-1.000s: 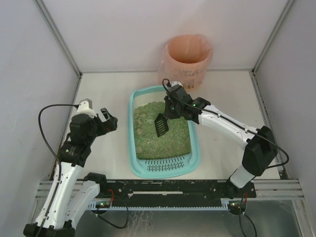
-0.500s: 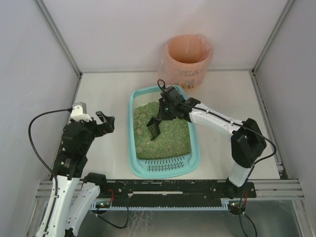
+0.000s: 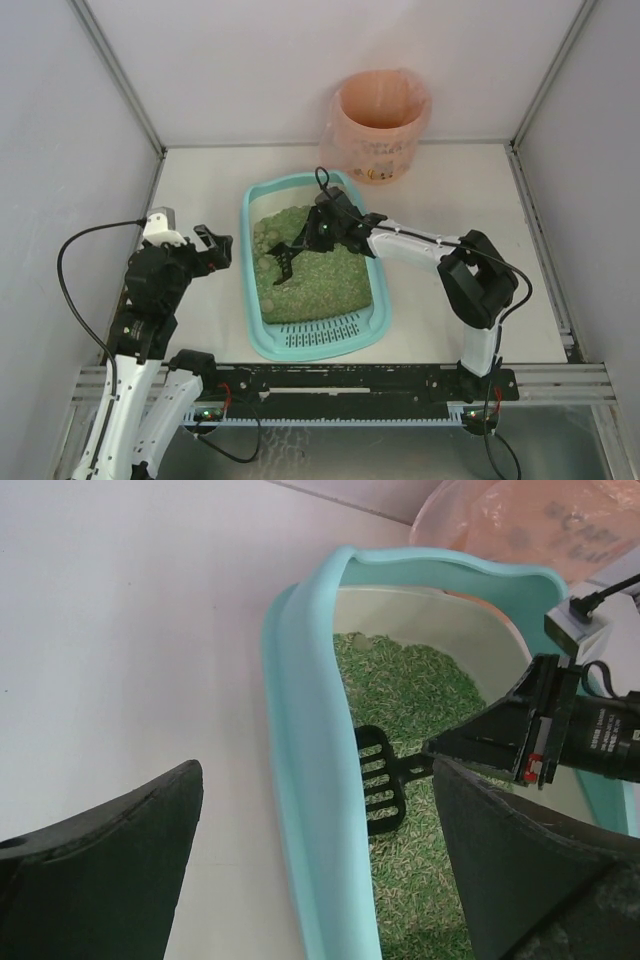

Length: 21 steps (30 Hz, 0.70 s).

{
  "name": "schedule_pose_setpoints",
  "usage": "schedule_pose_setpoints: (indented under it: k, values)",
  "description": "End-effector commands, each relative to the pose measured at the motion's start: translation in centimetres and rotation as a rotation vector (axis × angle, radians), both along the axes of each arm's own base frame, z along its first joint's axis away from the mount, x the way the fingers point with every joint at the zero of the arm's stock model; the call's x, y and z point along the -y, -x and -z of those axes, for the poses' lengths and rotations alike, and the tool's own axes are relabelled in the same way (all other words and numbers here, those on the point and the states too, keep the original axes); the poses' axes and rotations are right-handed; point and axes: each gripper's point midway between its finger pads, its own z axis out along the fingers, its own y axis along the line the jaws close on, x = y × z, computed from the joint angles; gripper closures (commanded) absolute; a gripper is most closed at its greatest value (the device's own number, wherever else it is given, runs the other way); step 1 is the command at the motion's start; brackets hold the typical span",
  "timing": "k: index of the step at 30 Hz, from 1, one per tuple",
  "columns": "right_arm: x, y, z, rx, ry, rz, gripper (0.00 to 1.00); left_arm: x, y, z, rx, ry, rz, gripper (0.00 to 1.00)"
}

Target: Clean the litter box

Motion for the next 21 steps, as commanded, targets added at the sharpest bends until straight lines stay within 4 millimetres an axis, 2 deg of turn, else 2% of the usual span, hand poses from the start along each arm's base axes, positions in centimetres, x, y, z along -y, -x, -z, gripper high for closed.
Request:
schedule_pose_setpoints:
  k: [1,2,12,21]
  values:
    - [-1.2,2.3,-0.1,-0.085,-0.137,-0.015,1.00,0.2,-0.5,0.2,0.016,-0.004,0.016,0.00]
    - [-0.8,2.5,0.2,-0.089,-0.146,-0.009,1.00,0.3,-0.5,0.1,0.016,-0.004,0.019,0.00]
    - [-0.6,1.3,-4.5,0.052,-0.353,0.000,1.00,0.5,-0.7,0.4,0.004,-0.002,0.027,0.00]
    - [1.5,0.3,-6.9,0.153,-0.376,0.104,1.00,0.4,-0.7,0.5,0.002,-0.001,0.025,0.00]
